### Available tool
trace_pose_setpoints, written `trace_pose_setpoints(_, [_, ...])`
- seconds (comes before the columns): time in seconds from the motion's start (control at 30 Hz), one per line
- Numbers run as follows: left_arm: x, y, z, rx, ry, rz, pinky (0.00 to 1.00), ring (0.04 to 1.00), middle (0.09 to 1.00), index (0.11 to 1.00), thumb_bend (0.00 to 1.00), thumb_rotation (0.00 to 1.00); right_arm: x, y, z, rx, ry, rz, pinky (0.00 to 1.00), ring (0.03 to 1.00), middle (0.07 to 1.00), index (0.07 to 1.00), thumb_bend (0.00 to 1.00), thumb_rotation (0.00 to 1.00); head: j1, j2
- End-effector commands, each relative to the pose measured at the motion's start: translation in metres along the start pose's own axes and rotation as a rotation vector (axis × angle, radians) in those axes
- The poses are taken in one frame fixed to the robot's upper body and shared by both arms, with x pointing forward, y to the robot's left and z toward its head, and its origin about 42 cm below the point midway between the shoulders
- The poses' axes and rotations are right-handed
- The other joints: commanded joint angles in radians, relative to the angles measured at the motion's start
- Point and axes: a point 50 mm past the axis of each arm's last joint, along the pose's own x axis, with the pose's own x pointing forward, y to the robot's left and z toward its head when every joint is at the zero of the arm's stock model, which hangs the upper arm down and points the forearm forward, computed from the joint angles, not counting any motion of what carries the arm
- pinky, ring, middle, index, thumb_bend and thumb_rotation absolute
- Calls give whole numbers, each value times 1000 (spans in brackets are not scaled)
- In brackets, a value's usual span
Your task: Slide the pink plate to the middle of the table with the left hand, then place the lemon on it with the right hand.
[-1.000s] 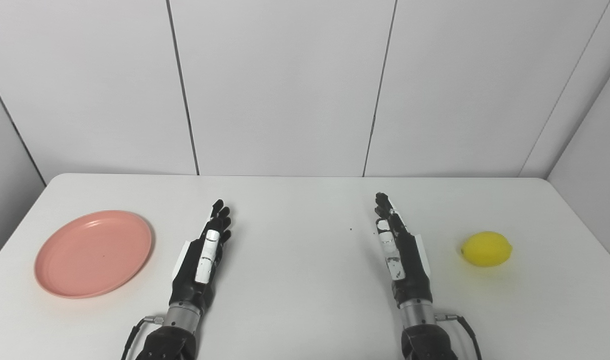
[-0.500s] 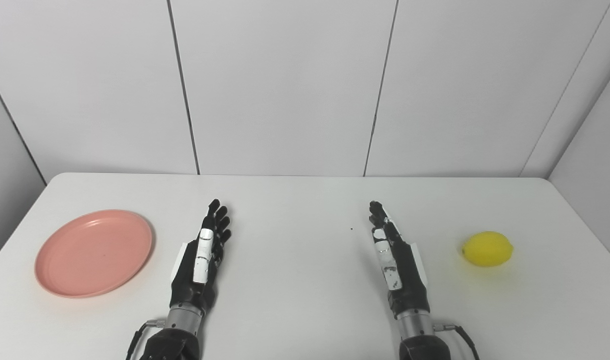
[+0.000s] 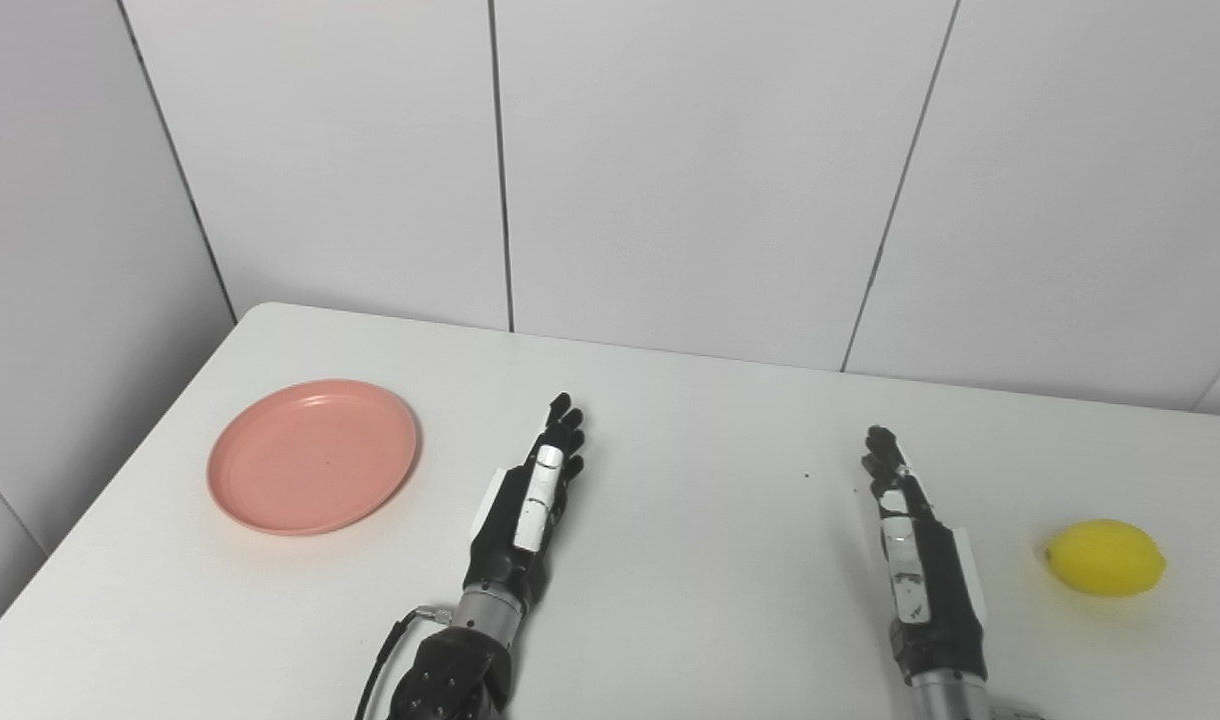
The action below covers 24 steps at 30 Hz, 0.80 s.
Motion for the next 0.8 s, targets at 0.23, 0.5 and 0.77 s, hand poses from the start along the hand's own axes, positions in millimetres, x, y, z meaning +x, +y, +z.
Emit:
trace_pose_setpoints(0.23, [18, -4, 34, 129, -146, 23, 1000, 1000, 1000, 1000, 683, 1000, 2, -15, 12, 10, -46, -4, 1000, 964, 943, 920, 498, 1000, 151, -64])
trace_pose_setpoints(0.5, [20, 7, 46, 178, -178, 63, 1000, 1000, 1000, 983, 692, 1000, -2, -18, 22, 31, -36, -1, 1000, 999, 957, 931, 483, 1000, 220, -109])
trace_pose_setpoints(0.77, [15, 25, 66, 265, -214, 101, 1000, 1000, 996, 964, 694, 1000, 2, -19, 26, 38, -47, 4, 1000, 988, 966, 941, 430, 1000, 244, -128])
